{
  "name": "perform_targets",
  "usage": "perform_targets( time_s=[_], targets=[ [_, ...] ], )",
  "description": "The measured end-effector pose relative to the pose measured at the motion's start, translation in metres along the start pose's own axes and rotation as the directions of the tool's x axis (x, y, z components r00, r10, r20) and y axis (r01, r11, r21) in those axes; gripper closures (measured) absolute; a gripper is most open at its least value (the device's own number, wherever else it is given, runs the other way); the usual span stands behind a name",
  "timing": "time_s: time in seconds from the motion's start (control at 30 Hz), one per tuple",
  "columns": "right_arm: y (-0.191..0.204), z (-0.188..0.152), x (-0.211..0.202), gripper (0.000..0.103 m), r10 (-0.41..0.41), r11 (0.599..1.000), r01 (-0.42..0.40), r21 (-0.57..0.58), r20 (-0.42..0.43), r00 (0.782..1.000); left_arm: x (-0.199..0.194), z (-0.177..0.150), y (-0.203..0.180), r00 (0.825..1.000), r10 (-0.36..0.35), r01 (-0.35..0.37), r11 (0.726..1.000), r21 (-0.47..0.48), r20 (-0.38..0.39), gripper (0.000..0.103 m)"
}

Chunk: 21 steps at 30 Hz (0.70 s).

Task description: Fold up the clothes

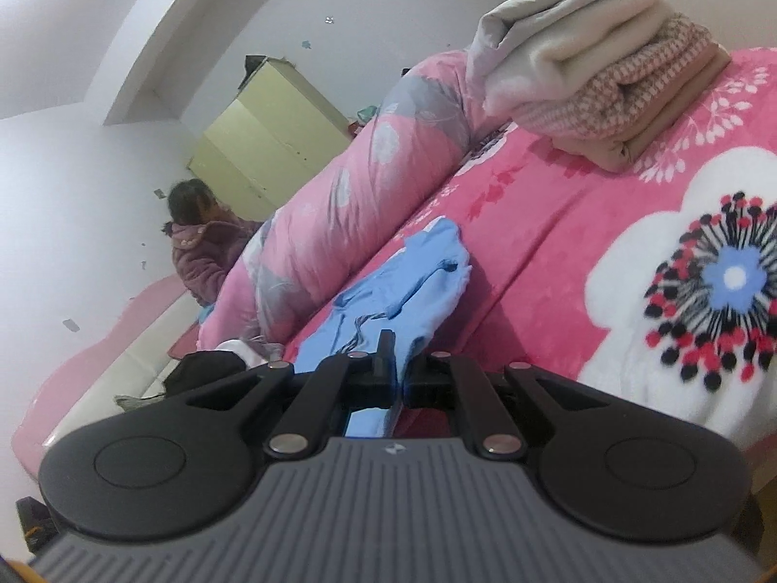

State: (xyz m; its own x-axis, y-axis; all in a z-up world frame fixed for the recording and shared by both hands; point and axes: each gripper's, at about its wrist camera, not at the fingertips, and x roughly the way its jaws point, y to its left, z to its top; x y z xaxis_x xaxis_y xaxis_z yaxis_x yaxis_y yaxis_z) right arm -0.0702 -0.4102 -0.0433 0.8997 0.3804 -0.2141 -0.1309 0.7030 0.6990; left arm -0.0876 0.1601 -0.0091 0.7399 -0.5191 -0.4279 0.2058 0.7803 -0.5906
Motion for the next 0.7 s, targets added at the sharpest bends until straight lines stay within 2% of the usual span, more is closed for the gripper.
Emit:
perform_targets(
  time_s=[0.07, 0.1, 0.23, 0.27, 0.33, 0.37, 0.43, 0.57, 0.63, 0.7],
  targets=[
    [0.002, -0.004, -0.003, 0.102, -0.012, 1.0, 0.012, -0.016, 0.0, 1.0, 0.0, -0.003, 0.003, 1.0, 0.003, -0.003, 1.0, -0.001, -0.013, 0.101],
    [0.0, -0.005, -0.002, 0.102, -0.02, 1.0, 0.019, -0.012, -0.005, 1.0, 0.001, -0.004, 0.005, 1.0, 0.008, -0.009, 1.0, -0.01, -0.023, 0.096],
    [-0.008, -0.006, 0.008, 0.102, -0.087, 0.996, 0.086, -0.035, -0.028, 0.996, 0.005, -0.01, 0.012, 0.998, 0.063, -0.063, 0.998, -0.009, -0.025, 0.062],
    [-0.012, -0.006, 0.011, 0.099, -0.106, 0.994, 0.104, -0.034, -0.04, 0.994, 0.006, -0.011, 0.012, 0.997, 0.08, -0.08, 0.997, -0.006, -0.023, 0.058],
    [-0.019, -0.006, 0.015, 0.098, -0.148, 0.989, 0.147, -0.027, -0.062, 0.987, 0.009, -0.013, 0.013, 0.993, 0.113, -0.113, 0.994, 0.001, -0.021, 0.041],
    [-0.024, -0.006, 0.016, 0.097, -0.172, 0.985, 0.17, -0.022, -0.069, 0.983, 0.013, -0.014, 0.012, 0.991, 0.13, -0.13, 0.992, 0.007, -0.027, 0.037],
    [-0.033, -0.007, 0.014, 0.094, -0.21, 0.977, 0.211, 0.011, -0.066, 0.976, 0.019, -0.016, 0.011, 0.986, 0.163, -0.162, 0.987, 0.021, -0.037, 0.023],
    [-0.046, -0.01, 0.002, 0.08, -0.252, 0.965, 0.253, 0.064, -0.034, 0.967, 0.029, -0.022, 0.004, 0.977, 0.204, -0.2, 0.977, 0.075, -0.058, 0.008],
    [-0.046, -0.009, -0.004, 0.079, -0.275, 0.96, 0.275, 0.059, -0.012, 0.961, 0.034, -0.025, -0.001, 0.974, 0.216, -0.208, 0.973, 0.104, -0.069, 0.002],
    [-0.045, -0.007, -0.007, 0.076, -0.292, 0.955, 0.291, 0.052, 0.014, 0.956, 0.039, -0.028, -0.005, 0.969, 0.233, -0.221, 0.966, 0.132, -0.08, 0.0]
  ],
)
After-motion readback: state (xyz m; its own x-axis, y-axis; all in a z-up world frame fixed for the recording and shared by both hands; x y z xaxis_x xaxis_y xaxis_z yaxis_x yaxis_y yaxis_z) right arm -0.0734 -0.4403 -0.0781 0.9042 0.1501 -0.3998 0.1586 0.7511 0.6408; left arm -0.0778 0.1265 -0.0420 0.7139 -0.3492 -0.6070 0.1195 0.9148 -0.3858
